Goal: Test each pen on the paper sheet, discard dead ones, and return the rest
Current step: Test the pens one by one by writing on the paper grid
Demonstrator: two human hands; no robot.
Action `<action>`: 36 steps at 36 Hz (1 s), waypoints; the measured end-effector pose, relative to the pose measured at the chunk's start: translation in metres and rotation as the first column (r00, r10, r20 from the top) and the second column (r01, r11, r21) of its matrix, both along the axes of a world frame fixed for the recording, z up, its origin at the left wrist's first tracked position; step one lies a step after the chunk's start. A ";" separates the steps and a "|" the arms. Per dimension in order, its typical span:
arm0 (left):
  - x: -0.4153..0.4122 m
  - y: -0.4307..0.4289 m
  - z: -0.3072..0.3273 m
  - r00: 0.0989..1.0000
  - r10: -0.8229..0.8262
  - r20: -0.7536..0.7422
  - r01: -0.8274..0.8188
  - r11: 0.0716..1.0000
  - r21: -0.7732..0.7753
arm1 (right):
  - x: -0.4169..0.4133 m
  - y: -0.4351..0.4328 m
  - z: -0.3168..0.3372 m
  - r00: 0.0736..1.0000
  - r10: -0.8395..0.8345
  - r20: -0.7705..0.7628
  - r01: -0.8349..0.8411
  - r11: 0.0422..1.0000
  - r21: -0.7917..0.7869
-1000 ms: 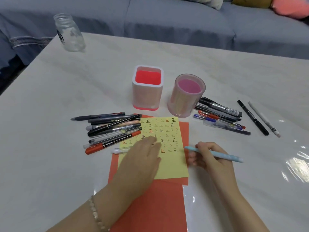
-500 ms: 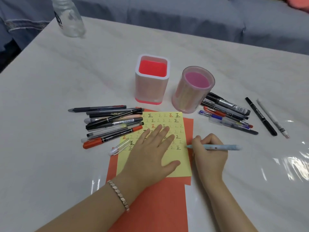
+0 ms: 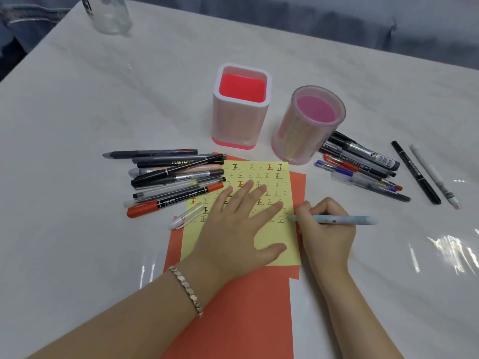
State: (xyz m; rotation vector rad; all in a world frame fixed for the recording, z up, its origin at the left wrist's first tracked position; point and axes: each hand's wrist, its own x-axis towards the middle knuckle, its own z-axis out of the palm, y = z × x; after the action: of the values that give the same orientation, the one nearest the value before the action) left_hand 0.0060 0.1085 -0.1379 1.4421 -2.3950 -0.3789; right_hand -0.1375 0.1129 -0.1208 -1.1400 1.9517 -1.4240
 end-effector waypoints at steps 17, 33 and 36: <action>0.000 0.000 -0.001 1.000 0.003 -0.025 -0.003 1.000 -0.022 | 0.001 0.002 0.002 1.000 -0.007 -0.019 0.008 1.000 0.017; 0.002 -0.002 0.001 1.000 -0.025 -0.009 0.025 1.000 0.018 | -0.012 0.033 0.037 0.915 0.366 0.170 -0.391 0.907 0.155; 0.001 -0.001 0.002 0.999 -0.024 -0.034 0.025 0.999 0.030 | -0.007 0.035 0.038 0.881 0.469 0.063 -0.470 0.850 0.239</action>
State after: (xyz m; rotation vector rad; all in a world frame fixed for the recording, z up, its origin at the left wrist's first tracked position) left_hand 0.0072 0.1072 -0.1354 1.4095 -2.3918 -0.4440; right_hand -0.1443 0.1480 -0.0828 -1.3715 1.6329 -0.8934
